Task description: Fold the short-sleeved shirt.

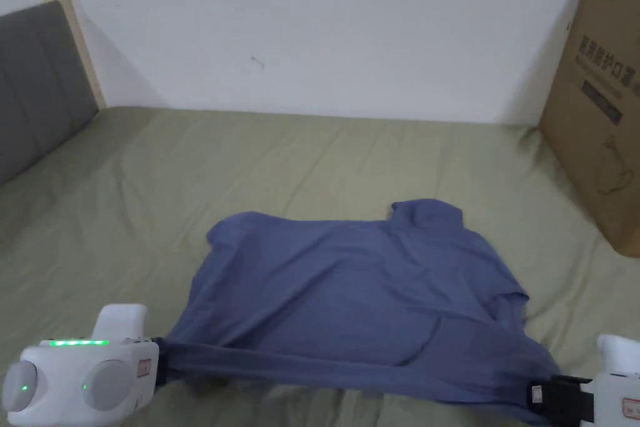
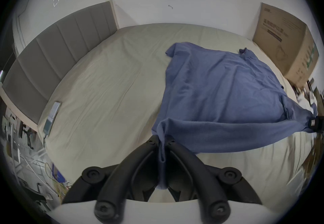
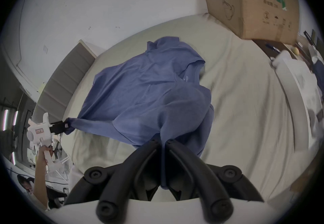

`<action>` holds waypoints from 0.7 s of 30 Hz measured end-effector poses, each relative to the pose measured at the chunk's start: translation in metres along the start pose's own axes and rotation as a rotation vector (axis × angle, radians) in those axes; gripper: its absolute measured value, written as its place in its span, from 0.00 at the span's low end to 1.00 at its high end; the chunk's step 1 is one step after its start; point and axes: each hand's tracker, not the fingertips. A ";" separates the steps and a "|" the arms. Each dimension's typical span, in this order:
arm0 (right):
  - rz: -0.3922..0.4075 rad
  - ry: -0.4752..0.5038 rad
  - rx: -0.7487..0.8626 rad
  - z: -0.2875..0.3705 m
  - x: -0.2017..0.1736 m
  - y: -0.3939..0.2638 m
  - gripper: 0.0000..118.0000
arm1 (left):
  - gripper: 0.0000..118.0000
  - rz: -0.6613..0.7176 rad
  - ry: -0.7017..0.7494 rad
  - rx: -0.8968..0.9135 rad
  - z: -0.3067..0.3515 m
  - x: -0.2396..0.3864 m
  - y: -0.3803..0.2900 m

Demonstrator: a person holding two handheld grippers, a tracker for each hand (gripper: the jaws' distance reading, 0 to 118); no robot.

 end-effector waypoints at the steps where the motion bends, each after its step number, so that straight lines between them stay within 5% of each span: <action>1: -0.001 0.001 -0.006 0.008 -0.002 -0.018 0.01 | 0.03 -0.031 0.006 0.003 0.010 -0.002 -0.013; 12: -0.011 -0.028 -0.081 0.025 0.006 -0.132 0.01 | 0.04 -0.065 0.044 -0.011 0.035 -0.006 -0.097; 16: 0.013 -0.017 0.001 0.027 0.005 -0.129 0.03 | 0.18 -0.005 0.028 -0.016 0.022 -0.012 -0.098; 17: 0.016 -0.020 0.009 0.028 0.005 -0.126 0.20 | 0.49 0.025 0.006 -0.026 0.020 -0.015 -0.098; 18: 0.020 -0.026 0.012 0.029 0.003 -0.123 0.46 | 0.74 0.057 -0.010 -0.015 0.022 -0.017 -0.098; 19: 0.026 -0.026 0.013 0.032 0.000 -0.120 0.76 | 0.88 0.078 -0.027 0.001 0.029 -0.020 -0.099; 20: 0.042 -0.014 0.035 0.036 -0.003 -0.118 0.92 | 0.92 0.093 -0.035 0.032 0.039 -0.022 -0.097; 21: 0.062 0.011 0.079 0.042 -0.005 -0.116 0.94 | 0.92 0.103 -0.046 0.055 0.049 -0.027 -0.096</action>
